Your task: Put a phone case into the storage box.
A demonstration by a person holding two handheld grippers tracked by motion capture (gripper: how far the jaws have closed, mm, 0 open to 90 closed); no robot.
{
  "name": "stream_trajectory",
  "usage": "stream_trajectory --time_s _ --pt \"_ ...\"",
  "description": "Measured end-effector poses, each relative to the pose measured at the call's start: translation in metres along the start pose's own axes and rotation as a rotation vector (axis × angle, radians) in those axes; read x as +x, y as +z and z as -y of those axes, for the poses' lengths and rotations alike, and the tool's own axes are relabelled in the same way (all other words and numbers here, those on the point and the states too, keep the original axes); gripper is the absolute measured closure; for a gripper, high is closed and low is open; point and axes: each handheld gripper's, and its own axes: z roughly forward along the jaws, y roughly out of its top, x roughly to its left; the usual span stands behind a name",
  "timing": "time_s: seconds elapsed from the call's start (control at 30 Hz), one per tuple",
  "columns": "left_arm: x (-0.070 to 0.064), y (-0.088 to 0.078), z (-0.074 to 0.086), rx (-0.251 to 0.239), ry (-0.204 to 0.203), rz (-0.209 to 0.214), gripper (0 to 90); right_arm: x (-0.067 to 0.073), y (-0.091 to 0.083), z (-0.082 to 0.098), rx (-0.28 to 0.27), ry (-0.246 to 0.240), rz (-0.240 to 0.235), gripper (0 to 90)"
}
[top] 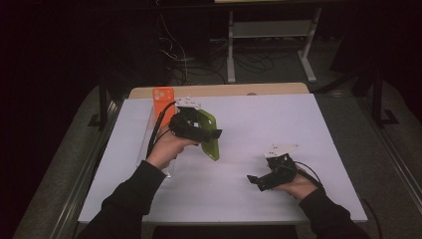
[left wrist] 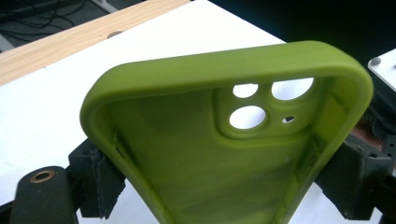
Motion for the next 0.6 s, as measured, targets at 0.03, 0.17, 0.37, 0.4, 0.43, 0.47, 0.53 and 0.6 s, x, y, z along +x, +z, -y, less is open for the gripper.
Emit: stream_trajectory --time_s 0.03,0.17,0.37,0.4,0.43,0.47,0.53,0.6 --pt "0.0 -0.001 -0.001 -0.002 -0.003 -0.003 13.5 -0.001 -0.002 0.002 -0.004 0.001 0.001 0.0" --pt "0.004 -0.005 -0.005 -0.006 -0.002 -0.007 13.5 -0.006 -0.011 0.012 -0.015 0.007 0.007 0.0" --pt "0.012 -0.013 -0.012 -0.017 -0.008 -0.025 13.6 -0.012 -0.023 0.025 -0.032 0.041 0.015 0.0" --pt "0.015 -0.015 -0.014 -0.018 0.0 -0.032 13.6 -0.013 -0.024 0.027 -0.039 0.05 0.017 0.0" --pt "0.015 -0.016 -0.014 -0.024 -0.011 -0.037 13.6 -0.014 -0.025 0.029 -0.038 0.052 0.014 0.0" --pt "0.018 -0.019 -0.016 -0.017 0.003 -0.047 13.6 -0.014 -0.025 0.03 -0.039 0.057 0.012 0.0" --pt "0.022 -0.023 -0.018 -0.023 -0.001 -0.06 13.6 -0.014 -0.025 0.032 -0.031 0.056 0.015 0.0" --pt "0.027 -0.029 -0.021 -0.028 0.002 -0.079 13.6 -0.013 -0.025 0.031 -0.032 0.051 0.02 0.0"
